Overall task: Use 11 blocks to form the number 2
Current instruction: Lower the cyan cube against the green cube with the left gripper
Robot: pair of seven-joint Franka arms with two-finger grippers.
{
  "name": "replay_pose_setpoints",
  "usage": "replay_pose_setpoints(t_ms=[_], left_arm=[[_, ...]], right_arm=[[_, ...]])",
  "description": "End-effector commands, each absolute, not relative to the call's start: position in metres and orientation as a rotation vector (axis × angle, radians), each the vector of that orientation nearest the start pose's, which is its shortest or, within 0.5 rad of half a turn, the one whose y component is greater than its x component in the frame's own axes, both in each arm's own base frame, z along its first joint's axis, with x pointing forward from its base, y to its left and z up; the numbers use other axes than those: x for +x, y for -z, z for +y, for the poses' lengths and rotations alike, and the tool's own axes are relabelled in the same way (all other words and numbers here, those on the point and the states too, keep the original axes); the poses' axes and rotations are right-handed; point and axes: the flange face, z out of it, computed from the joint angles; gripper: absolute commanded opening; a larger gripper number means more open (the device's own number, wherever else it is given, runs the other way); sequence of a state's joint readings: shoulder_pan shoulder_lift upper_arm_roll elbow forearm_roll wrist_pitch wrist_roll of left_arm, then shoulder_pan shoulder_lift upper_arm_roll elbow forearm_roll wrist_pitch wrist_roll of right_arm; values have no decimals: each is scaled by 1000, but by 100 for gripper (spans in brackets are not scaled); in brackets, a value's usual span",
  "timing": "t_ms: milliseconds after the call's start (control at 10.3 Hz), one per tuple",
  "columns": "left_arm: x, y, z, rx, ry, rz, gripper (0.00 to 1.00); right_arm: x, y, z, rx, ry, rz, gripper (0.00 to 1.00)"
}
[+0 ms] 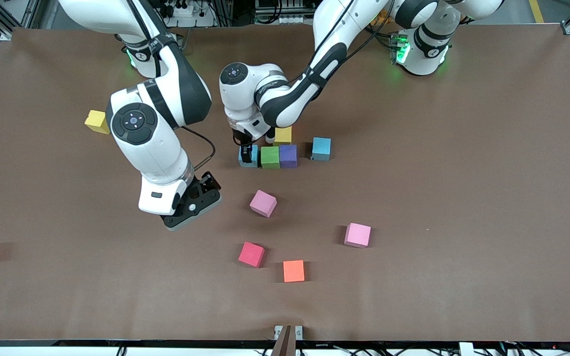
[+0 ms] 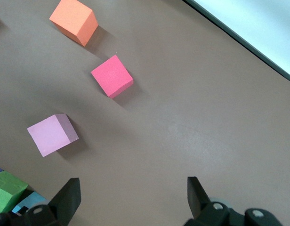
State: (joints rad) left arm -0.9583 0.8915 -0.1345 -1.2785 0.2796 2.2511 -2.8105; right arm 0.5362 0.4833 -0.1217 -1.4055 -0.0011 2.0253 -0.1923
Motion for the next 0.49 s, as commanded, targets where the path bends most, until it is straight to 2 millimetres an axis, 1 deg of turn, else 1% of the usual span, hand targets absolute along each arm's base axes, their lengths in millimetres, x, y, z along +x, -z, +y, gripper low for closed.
replay_pose_setpoints(t_ms=[0, 195, 293, 390], left_arm=[[366, -243, -662, 1826, -146, 2385, 75], [368, -259, -658, 1845, -182, 2381, 75], [372, -271, -655, 1877, -194, 2358, 75], [375, -276, -651, 1932, -204, 2325, 75]], right_arm=[[648, -445, 301, -3012, 240, -1017, 100], [647, -445, 303, -3011, 238, -1023, 100], [646, -444, 306, -3007, 237, -1015, 100], [647, -444, 304, -3003, 237, -997, 100]])
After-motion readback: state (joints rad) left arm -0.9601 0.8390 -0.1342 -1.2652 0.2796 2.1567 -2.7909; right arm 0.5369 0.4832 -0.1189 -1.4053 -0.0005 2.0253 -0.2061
